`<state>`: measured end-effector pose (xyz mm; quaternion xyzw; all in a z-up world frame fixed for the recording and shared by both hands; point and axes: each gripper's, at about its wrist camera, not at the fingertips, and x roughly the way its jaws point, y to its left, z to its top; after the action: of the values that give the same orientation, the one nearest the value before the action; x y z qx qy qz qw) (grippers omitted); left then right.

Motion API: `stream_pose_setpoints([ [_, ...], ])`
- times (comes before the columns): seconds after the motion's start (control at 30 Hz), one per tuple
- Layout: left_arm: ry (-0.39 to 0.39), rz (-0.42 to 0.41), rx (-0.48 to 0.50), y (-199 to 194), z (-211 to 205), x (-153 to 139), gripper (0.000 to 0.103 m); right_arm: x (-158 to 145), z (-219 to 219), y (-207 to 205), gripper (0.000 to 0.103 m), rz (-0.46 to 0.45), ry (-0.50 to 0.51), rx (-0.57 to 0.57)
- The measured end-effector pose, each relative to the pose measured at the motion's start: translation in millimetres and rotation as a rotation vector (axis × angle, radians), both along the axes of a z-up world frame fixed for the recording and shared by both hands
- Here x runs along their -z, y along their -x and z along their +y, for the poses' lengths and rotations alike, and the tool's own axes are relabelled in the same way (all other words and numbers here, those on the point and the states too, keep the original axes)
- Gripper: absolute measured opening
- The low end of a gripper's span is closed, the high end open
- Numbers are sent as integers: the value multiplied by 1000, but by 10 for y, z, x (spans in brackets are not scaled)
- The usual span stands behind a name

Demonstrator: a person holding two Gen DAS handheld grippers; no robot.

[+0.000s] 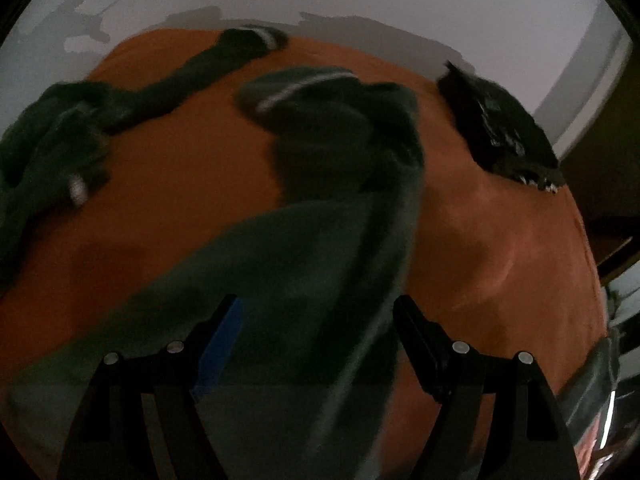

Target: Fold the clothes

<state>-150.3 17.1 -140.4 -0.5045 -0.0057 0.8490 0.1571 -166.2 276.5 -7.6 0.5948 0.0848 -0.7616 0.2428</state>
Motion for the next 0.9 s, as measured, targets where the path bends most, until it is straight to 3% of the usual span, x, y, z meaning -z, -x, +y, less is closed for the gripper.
stream_pose_setpoints([
  [0.1, 63, -13, 31, -77, 177, 147, 78, 125, -13, 70, 39, -12, 87, 5],
  [0.23, 127, 47, 84, -381, 60, 134, 78, 535, -422, 268, 39, 24, 139, -88],
  [0.43, 184, 69, 1, -490, -381, 167, 78, 1008, -1143, 744, 40, 8, 270, -104],
  [0.57, 94, -22, -69, -468, -664, 269, 78, 1311, -1481, 994, 40, 4, 233, -70],
  [0.63, 82, -30, -79, -467, -718, 281, 78, 1277, -1401, 1028, 4, 17, 263, -22],
  [0.77, 61, -38, -97, -461, -793, 302, 78, 960, -944, 844, 6, 99, 326, 67],
  [0.9, 43, -34, -91, -438, -745, 359, 78, 691, -141, 117, 6, 167, 367, 150],
])
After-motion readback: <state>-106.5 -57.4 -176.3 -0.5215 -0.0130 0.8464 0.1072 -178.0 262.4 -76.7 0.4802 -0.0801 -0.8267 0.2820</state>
